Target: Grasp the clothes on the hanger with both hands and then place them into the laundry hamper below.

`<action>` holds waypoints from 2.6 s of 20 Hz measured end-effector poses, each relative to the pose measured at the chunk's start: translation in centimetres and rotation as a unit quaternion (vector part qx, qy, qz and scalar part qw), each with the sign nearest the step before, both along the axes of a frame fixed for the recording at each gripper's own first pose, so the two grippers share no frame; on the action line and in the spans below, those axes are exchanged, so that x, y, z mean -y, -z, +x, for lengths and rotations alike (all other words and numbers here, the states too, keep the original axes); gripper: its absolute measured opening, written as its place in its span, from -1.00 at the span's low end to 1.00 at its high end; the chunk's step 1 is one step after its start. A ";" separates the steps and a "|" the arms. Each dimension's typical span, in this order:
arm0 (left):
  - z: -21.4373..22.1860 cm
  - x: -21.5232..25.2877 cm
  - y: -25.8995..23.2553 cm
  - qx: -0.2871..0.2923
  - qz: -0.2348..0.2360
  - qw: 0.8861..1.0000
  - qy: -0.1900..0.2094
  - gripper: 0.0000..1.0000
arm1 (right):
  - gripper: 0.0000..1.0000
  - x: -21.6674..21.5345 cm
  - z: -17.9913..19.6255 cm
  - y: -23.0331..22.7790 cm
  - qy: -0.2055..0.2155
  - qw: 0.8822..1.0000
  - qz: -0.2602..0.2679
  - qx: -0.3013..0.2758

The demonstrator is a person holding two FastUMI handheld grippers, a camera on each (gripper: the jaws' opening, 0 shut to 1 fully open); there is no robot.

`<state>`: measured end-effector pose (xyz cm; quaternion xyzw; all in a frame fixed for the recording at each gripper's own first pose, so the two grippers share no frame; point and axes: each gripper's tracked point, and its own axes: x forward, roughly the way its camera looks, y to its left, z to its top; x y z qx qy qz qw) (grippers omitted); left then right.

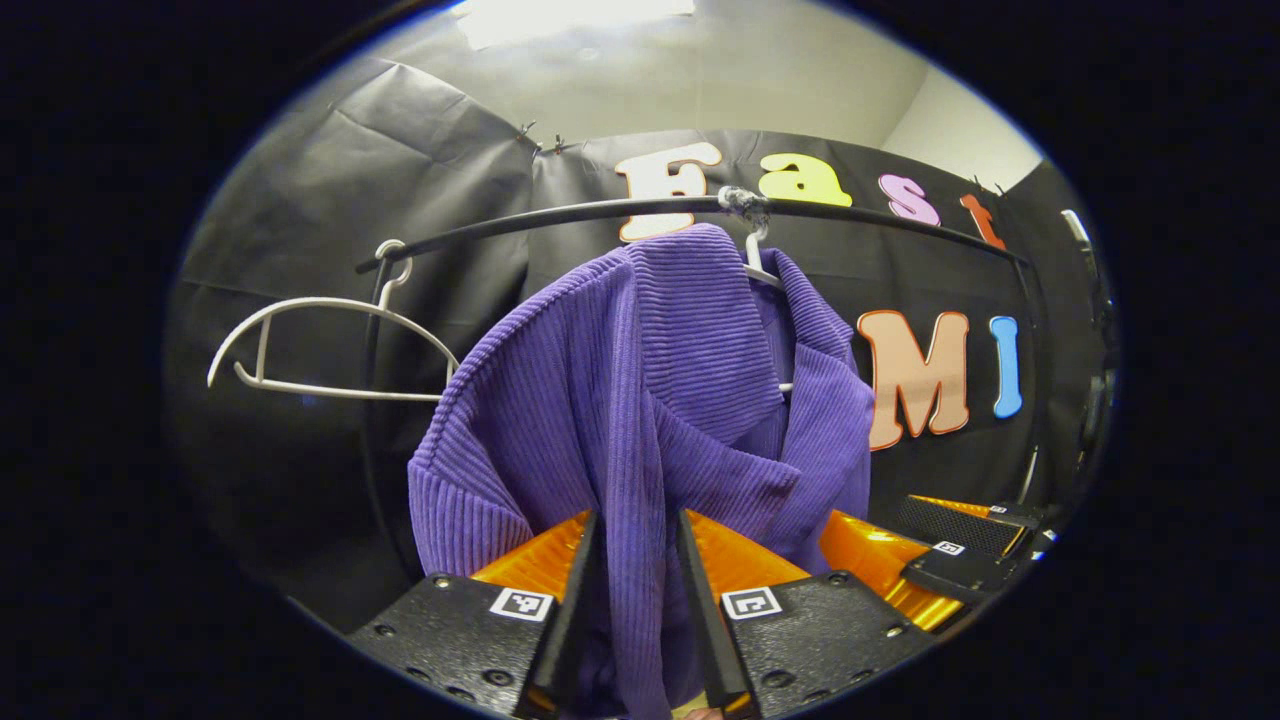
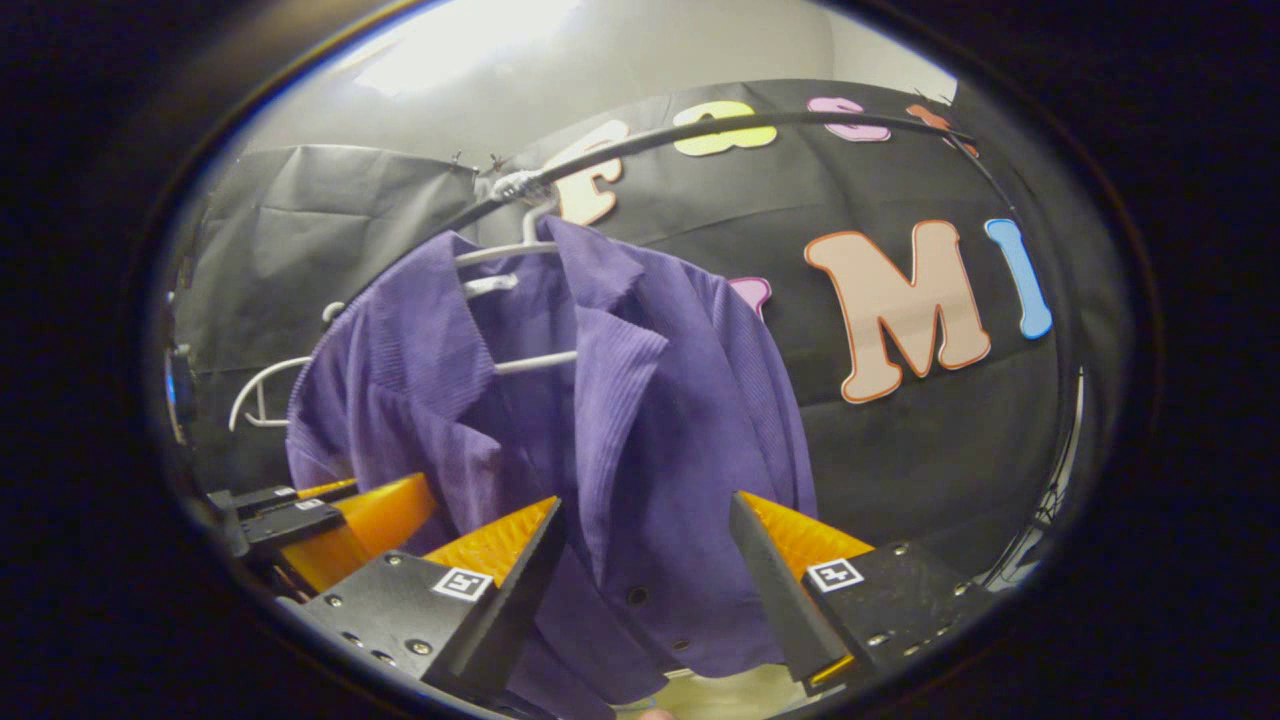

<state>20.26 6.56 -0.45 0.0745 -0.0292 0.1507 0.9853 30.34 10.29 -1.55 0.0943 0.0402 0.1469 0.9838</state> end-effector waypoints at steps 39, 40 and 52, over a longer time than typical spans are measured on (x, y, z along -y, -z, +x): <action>-12.5 -6.6 -14.2 0.058 -0.019 0.991 0.117 -1.00 | -0.03 -8.6 0.4 -2.3 -0.053 0.997 0.047 0.029; -12.6 -7.0 -14.9 0.064 -0.017 0.992 0.112 -0.96 | -0.05 -9.4 0.8 -2.4 -0.054 0.997 0.050 0.023; -8.9 -12.8 -17.4 0.075 0.019 0.996 0.046 -0.99 | -0.89 0.5 3.3 -7.2 0.060 0.995 0.010 0.075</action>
